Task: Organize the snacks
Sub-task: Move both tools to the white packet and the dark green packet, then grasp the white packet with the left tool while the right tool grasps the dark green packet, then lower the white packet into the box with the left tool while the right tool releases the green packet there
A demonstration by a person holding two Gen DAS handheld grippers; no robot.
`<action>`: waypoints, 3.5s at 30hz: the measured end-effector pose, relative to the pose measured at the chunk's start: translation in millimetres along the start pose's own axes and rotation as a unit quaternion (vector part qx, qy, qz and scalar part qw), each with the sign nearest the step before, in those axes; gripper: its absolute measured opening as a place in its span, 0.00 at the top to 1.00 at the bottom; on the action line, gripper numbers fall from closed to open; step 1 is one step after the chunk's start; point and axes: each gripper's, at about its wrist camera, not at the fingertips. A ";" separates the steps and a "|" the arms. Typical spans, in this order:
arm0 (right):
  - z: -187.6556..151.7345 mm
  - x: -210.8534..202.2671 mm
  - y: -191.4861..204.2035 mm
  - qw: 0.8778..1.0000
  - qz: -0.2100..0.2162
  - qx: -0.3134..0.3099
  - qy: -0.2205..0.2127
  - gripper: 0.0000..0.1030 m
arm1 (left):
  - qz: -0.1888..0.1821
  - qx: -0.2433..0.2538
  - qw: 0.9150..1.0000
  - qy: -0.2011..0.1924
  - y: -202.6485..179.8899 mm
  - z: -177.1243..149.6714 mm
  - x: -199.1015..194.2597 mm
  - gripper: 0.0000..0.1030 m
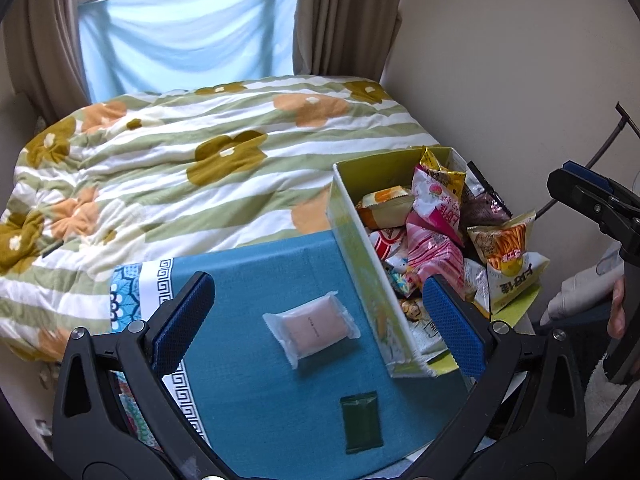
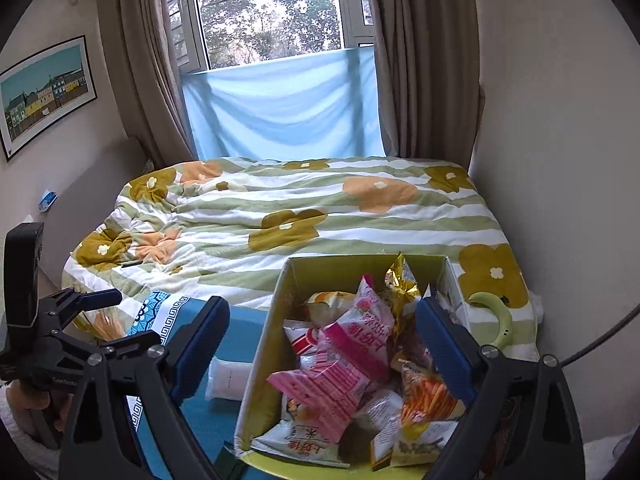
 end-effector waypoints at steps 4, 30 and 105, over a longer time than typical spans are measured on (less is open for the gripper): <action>-21.6 -10.3 32.7 0.999 -0.026 0.027 -0.004 0.10 | -0.022 0.025 0.999 0.014 29.0 -15.6 -6.8 0.00; -235.5 79.3 98.2 0.964 -0.128 0.165 0.166 0.10 | -0.103 0.326 0.924 0.172 -17.0 -85.0 208.2 0.00; -143.5 5.9 134.2 0.986 -0.103 0.127 0.041 0.61 | -0.069 0.125 0.989 0.039 21.0 -29.4 10.3 0.37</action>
Point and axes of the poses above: each gripper's, at about its wrist camera, not at the fingertips, and x roughly the way its jaws point, y to its left, z to its top, and after that the axes turned 4 degrees about x, right-handed
